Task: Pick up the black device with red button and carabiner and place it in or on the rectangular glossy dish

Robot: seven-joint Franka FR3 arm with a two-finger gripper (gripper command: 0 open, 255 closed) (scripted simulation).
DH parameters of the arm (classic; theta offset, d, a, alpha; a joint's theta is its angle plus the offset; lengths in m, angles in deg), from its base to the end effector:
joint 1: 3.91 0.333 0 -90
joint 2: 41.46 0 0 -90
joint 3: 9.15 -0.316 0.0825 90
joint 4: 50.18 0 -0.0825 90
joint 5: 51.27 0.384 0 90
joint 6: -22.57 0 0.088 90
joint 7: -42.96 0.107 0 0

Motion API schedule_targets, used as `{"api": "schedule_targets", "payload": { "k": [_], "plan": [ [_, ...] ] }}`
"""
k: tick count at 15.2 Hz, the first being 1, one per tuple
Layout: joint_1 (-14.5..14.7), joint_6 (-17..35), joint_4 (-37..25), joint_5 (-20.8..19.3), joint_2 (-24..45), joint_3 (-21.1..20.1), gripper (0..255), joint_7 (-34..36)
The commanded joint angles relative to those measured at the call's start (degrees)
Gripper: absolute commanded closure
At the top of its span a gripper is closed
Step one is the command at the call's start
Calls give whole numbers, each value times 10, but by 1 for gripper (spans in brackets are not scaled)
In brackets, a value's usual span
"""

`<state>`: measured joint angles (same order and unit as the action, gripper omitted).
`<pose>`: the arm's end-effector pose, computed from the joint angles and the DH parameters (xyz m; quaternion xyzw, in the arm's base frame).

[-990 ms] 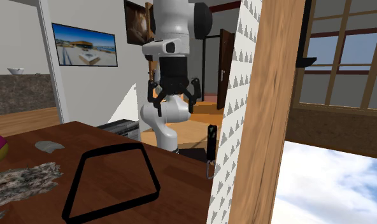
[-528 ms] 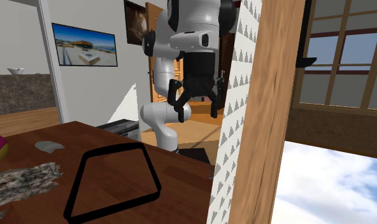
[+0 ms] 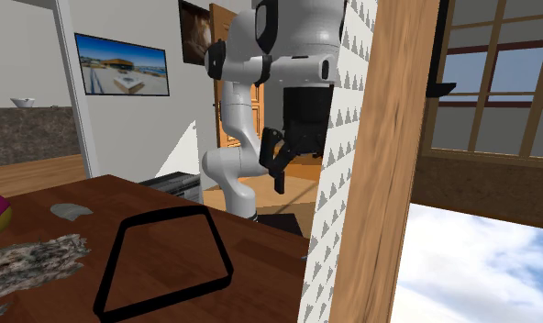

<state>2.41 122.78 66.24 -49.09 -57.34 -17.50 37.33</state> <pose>0.4556 0.1295 0.5613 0.9854 0.1700 -0.0041 0.0015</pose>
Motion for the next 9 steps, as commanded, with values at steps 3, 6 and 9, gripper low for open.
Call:
{"api": "schedule_targets", "payload": {
  "k": [3,6,9],
  "plan": [
    [1,28,28,1,0,-2,0,1],
    [1,28,28,1,0,-2,0,1],
    [1,28,28,1,0,-2,0,1]
  ]
}}
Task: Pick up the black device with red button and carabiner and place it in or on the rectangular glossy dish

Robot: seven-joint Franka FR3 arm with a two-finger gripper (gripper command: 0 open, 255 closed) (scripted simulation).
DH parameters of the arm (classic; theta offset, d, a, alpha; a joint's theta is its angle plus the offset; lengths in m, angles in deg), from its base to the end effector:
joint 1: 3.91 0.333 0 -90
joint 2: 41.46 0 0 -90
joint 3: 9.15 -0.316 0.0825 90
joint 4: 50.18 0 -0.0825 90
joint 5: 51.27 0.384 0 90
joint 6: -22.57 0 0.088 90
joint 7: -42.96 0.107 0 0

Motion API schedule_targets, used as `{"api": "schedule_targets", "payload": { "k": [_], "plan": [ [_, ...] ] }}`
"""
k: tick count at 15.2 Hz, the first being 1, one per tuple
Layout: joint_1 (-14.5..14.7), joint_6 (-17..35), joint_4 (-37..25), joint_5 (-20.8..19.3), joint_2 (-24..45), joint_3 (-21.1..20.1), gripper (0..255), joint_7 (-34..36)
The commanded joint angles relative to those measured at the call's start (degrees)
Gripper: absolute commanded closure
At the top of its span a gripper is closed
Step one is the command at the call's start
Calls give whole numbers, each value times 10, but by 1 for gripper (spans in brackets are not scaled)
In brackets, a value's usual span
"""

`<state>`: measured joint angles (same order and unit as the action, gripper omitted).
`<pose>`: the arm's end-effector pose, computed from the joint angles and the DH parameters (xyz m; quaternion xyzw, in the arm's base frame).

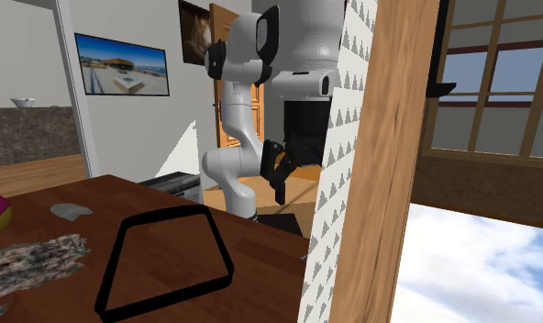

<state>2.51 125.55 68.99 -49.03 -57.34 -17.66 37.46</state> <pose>0.4553 0.1309 0.5424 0.9854 0.1701 -0.0040 0.0015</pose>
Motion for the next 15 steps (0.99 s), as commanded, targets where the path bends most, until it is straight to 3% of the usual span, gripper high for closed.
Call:
{"api": "schedule_targets", "payload": {
  "k": [1,2,11,12,15],
  "plan": [
    [0,0,0,0,0,0,0,0],
    [0,0,0,0,0,0,255,0],
    [0,0,0,0,0,0,255,0],
    [0,0,0,0,0,0,0,0],
    [17,136,91,23,-20,15,0,-105]
  ]
}}
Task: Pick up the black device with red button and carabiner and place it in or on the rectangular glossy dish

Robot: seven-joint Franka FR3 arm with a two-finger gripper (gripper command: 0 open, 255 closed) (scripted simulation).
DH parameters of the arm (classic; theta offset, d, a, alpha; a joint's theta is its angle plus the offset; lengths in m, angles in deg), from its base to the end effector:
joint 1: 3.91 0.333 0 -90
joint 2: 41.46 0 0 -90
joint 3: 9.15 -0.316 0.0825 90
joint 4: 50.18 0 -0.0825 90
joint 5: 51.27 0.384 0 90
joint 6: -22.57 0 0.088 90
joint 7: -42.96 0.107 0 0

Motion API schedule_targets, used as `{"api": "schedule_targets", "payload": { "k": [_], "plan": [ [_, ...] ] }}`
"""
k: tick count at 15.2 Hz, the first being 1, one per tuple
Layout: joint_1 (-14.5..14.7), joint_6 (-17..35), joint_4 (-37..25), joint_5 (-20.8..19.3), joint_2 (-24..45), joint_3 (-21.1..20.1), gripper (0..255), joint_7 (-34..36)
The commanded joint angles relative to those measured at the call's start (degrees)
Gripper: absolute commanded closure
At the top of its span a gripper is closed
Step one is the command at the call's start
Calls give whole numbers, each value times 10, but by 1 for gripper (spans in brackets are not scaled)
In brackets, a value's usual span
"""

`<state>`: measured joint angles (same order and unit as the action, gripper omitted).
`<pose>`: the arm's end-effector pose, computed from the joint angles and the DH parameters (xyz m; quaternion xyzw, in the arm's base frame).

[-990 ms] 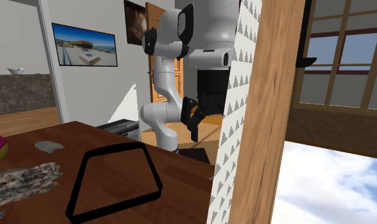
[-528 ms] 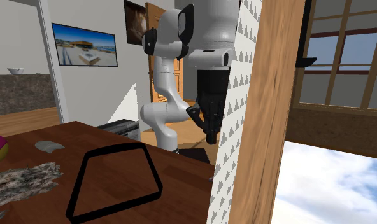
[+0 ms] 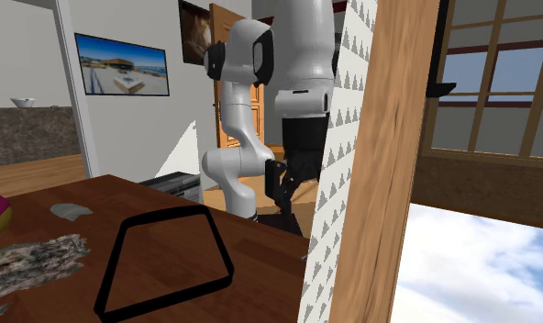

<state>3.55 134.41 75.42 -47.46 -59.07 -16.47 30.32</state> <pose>0.4515 0.1282 0.5169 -0.9741 -0.2235 -0.0324 0.0125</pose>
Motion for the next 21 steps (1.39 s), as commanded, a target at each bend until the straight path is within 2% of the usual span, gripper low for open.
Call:
{"api": "schedule_targets", "payload": {
  "k": [1,2,9,18,19,21],
  "plan": [
    [13,92,52,18,-5,9,0,-71],
    [20,131,73,29,-4,15,0,-105],
    [22,187,100,31,26,11,0,-105],
    [22,192,102,31,28,10,0,-105],
    [22,192,102,31,28,10,255,-105],
    [22,192,102,31,28,10,255,-105]
  ]
}}
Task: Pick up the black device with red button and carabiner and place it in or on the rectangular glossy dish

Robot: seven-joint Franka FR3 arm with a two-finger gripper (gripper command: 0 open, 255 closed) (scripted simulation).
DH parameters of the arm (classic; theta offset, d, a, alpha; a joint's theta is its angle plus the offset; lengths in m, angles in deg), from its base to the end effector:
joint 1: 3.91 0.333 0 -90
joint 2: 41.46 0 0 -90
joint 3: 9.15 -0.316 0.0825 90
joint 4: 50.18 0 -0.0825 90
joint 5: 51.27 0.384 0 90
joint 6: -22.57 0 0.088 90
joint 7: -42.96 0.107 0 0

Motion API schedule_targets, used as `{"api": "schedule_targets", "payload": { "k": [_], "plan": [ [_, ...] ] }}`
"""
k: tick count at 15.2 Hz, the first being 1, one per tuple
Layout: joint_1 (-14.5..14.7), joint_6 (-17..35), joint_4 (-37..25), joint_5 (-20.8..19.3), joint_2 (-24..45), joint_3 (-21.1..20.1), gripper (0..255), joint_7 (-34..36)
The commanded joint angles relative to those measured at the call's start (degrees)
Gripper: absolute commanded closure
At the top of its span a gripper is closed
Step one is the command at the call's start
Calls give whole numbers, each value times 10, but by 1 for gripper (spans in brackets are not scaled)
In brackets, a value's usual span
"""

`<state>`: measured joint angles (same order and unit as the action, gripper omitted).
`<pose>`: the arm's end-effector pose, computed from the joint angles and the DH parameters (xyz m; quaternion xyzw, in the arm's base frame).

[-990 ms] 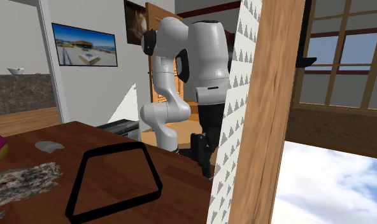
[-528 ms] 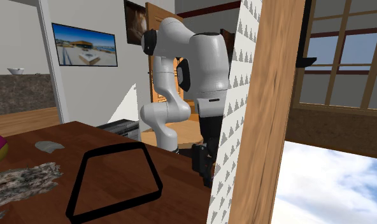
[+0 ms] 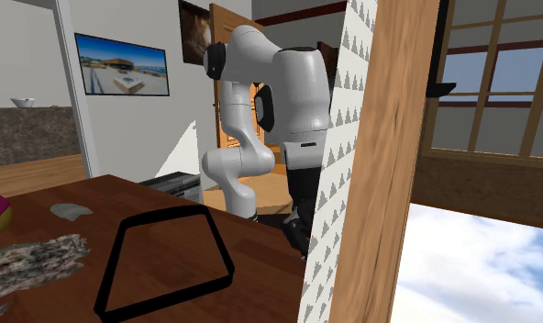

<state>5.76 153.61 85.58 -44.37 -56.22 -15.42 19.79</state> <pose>0.4570 0.1348 0.4418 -0.9496 -0.2991 -0.0892 0.0291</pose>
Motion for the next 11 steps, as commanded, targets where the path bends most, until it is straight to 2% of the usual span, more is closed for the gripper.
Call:
{"api": "schedule_targets", "payload": {
  "k": [1,7,11],
  "plan": [
    [0,0,0,0,0,0,255,0],
    [0,0,0,0,0,0,255,0],
    [-1,-32,-21,-2,-12,1,255,2]
  ]
}}
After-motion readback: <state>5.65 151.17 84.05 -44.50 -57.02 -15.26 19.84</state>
